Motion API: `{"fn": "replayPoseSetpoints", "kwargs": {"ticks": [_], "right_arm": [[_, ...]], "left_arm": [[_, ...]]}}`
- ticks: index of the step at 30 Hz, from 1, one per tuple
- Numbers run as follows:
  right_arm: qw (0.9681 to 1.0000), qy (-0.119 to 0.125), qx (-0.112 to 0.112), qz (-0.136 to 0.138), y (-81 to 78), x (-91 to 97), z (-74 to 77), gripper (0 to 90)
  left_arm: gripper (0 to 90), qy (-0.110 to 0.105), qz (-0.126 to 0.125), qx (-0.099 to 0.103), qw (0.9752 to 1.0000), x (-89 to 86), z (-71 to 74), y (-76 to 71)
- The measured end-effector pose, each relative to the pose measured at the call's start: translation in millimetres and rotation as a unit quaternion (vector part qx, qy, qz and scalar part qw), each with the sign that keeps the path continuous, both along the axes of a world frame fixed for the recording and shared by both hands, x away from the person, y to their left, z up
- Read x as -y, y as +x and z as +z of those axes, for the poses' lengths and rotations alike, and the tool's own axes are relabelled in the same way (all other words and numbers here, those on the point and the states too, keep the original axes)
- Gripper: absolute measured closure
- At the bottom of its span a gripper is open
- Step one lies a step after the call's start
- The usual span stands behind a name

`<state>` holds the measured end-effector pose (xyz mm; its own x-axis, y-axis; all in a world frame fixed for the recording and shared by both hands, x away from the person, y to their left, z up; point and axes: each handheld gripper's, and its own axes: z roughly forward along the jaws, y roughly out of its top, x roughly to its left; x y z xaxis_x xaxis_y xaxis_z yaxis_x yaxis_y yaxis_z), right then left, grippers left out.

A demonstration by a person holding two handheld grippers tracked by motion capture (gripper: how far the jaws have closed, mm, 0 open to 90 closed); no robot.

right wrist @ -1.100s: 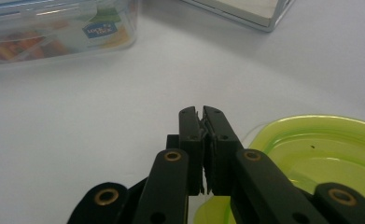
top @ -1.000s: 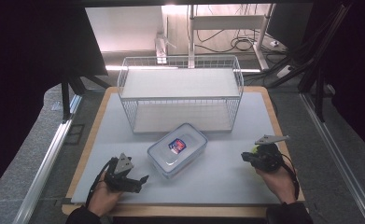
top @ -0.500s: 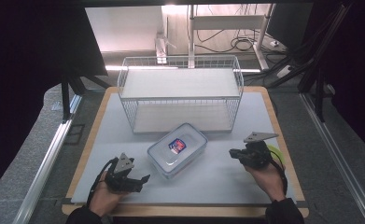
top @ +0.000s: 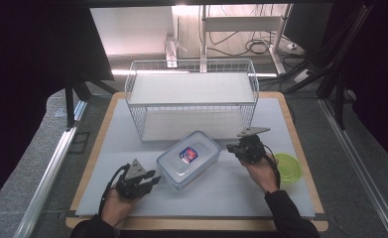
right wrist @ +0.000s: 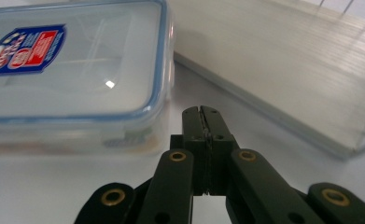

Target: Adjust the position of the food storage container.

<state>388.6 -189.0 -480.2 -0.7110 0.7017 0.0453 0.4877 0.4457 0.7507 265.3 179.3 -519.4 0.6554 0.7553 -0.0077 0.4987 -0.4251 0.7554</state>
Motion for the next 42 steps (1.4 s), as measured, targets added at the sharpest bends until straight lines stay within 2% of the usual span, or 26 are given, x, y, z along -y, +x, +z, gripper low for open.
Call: {"fn": "replayPoseSetpoints", "kwargs": {"ticks": [3, 8, 10, 12, 17, 19, 21, 23, 24, 26, 27, 30, 38, 40, 42], "right_arm": [[1.0000, 0.002, -0.004, 0.003, 10.5, -8.5, -4.7, 90.0], [0.9997, -0.001, -0.019, 0.018, 19.3, -20.2, -12.9, 89.9], [0.9995, -0.005, -0.029, 0.015, 18.5, -22.4, -14.2, 90.0], [0.9994, -0.008, -0.031, 0.010, 16.1, -22.5, -13.7, 90.0], [0.9991, -0.009, -0.041, 0.010, 5.3, -20.0, -12.7, 90.0], [0.9987, -0.015, -0.046, 0.017, -1.1, -19.5, -13.1, 90.0], [0.9971, -0.023, -0.062, 0.036, -8.8, -21.4, -17.1, 90.0], [0.9973, -0.046, -0.047, 0.033, -19.4, -26.2, -18.2, 90.0], [0.9970, -0.050, -0.048, 0.035, -22.5, -27.2, -16.7, 90.0], [0.9971, -0.036, -0.054, 0.039, -28.9, -25.6, -14.9, 90.0], [0.9969, -0.040, -0.055, 0.040, -32.3, -24.5, -15.7, 90.0], [0.9970, -0.035, -0.061, 0.034, -42.6, -19.4, -16.2, 90.0], [0.9971, -0.046, -0.052, 0.031, -67.6, -9.0, -14.1, 90.0], [0.9971, -0.049, -0.051, 0.028, -69.7, -6.3, -13.7, 90.0], [0.9973, -0.047, -0.049, 0.027, -69.9, -4.4, -13.7, 90.0]], "left_arm": [[82.4, -0.001, 0.009, -0.011, 0.9999, 2.8, -2.5, 5.7], [83.7, -0.008, 0.026, -0.016, 0.9995, 2.9, -5.9, 12.5], [83.9, -0.012, 0.030, -0.022, 0.9992, 3.0, -7.5, 15.4], [85.3, -0.004, 0.032, -0.023, 0.9992, 3.7, -8.4, 17.5], [87.9, -0.010, 0.041, -0.027, 0.9988, 0.9, -8.8, 21.6], [88.3, -0.014, 0.044, -0.029, 0.9985, -1.2, -9.1, 23.7], [89.6, -0.013, 0.048, -0.034, 0.9982, -1.7, -10.3, 26.8], [89.7, -0.016, 0.049, -0.038, 0.9980, -2.9, -10.5, 29.3], [89.7, -0.014, 0.050, -0.039, 0.9979, -3.1, -11.0, 30.2], [89.7, -0.026, 0.048, -0.045, 0.9975, -3.1, -12.5, 31.0], [89.7, -0.029, 0.046, -0.047, 0.9974, -2.7, -12.7, 31.4], [89.7, -0.020, 0.039, -0.048, 0.9979, 0.9, -11.9, 33.5], [89.7, -0.003, 0.018, -0.046, 0.9988, 12.5, -10.6, 40.1], [89.7, -0.002, 0.013, -0.046, 0.9989, 14.0, -10.3, 39.7], [87.1, 0.010, 0.013, -0.041, 0.9990, 14.1, -8.9, 37.7]]}}
